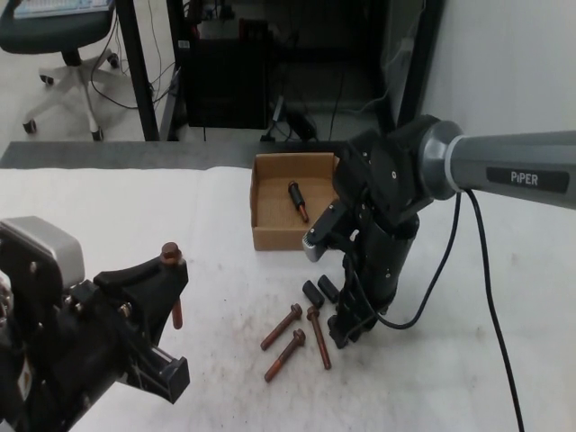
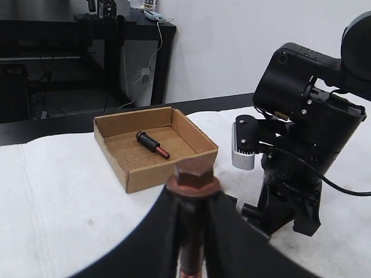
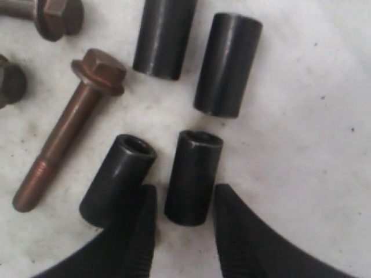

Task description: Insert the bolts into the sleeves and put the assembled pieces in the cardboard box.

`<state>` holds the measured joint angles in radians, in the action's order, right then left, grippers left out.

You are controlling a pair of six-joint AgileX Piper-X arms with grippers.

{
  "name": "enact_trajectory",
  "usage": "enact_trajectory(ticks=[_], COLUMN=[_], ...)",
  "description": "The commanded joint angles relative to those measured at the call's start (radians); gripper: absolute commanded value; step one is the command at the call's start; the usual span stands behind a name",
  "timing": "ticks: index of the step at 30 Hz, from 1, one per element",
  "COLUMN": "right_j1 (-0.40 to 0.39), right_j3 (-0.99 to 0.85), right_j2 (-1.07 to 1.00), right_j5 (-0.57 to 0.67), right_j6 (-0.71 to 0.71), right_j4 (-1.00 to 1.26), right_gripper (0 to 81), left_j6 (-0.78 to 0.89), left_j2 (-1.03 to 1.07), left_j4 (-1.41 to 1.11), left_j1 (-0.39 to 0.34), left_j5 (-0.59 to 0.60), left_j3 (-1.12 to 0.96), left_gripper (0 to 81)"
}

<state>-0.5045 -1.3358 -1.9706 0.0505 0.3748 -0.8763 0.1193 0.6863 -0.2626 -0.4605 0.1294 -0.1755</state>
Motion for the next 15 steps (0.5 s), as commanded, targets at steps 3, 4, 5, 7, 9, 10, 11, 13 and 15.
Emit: enact_trajectory(ticks=[3, 4, 5, 7, 9, 10, 11, 13, 15], right_j1=[0.005, 0.005, 0.005, 0.005, 0.008, 0.008, 0.008, 0.008, 0.009], right_j3=[0.002, 0.002, 0.002, 0.002, 0.002, 0.002, 0.002, 0.002, 0.002], right_j2=[0.0, 0.0, 0.0, 0.0, 0.0, 0.0, 0.0, 0.0, 0.0], right_j5=[0.008, 0.008, 0.008, 0.008, 0.008, 0.008, 0.008, 0.008, 0.008], right_j6=[0.031, 0.038, 0.043, 0.053, 0.053, 0.053, 0.053, 0.053, 0.053], right_j4=[0.034, 0.038, 0.041, 0.045, 0.049, 0.049, 0.049, 0.049, 0.049], right_gripper=[32.4, 32.4, 32.4, 32.4, 32.4, 32.4, 32.4, 32.4, 32.4], left_j6=[-0.008, -0.008, -0.008, -0.008, -0.008, -0.008, -0.008, -0.008, -0.008], left_j2=[0.001, 0.001, 0.001, 0.001, 0.001, 0.001, 0.001, 0.001, 0.001], left_j4=[-0.01, -0.01, -0.01, -0.01, -0.01, -0.01, -0.01, -0.01, -0.01], left_j1=[0.003, 0.003, 0.003, 0.003, 0.003, 0.003, 0.003, 0.003, 0.003], left_j5=[0.008, 0.008, 0.008, 0.008, 0.008, 0.008, 0.008, 0.008, 0.008], left_j3=[-0.013, -0.013, -0.013, -0.013, -0.013, -0.013, -0.013, -0.013, -0.013], left_gripper=[0.1, 0.1, 0.1, 0.1, 0.1, 0.1, 0.1, 0.1, 0.1])
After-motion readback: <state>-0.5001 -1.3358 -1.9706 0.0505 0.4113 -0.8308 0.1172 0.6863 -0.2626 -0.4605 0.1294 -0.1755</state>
